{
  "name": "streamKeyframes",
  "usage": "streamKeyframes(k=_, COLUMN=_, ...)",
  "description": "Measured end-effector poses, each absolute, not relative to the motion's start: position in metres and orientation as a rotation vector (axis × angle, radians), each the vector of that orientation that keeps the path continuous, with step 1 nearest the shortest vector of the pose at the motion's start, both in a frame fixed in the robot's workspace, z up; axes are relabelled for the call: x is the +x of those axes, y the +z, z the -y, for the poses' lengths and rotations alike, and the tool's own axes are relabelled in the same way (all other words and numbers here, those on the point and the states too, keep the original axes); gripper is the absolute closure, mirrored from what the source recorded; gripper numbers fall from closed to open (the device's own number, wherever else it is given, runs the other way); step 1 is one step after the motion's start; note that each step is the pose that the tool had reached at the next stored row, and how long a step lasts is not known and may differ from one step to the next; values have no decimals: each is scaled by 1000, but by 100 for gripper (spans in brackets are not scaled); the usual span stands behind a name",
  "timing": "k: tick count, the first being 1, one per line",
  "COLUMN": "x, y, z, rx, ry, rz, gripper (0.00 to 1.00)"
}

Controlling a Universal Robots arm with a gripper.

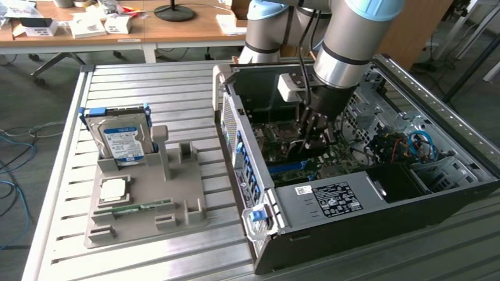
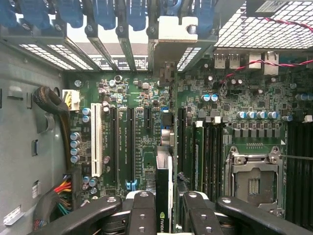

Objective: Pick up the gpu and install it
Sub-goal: 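Insert the gpu into the slot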

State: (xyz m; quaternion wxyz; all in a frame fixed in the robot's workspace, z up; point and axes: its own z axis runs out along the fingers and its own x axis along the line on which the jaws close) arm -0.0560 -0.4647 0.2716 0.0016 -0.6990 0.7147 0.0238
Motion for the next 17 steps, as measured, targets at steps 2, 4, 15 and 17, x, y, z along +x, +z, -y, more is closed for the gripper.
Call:
streamKeyframes(k=2, x=-56, y=271, z=465, rx=-2194, ry=75, rz=-2243, gripper=74)
streamKeyframes(k=4, x=-56, y=270, z=465, rx=-2194, ry=75, rz=-2243, gripper=74)
streamKeyframes(k=15, x=-59, y=269, z=465, rx=-2194, ry=75, rz=-2243, gripper=74)
streamKeyframes(k=17, x=-59, y=269, z=465, rx=-2194, ry=75, rz=-2243, gripper=74)
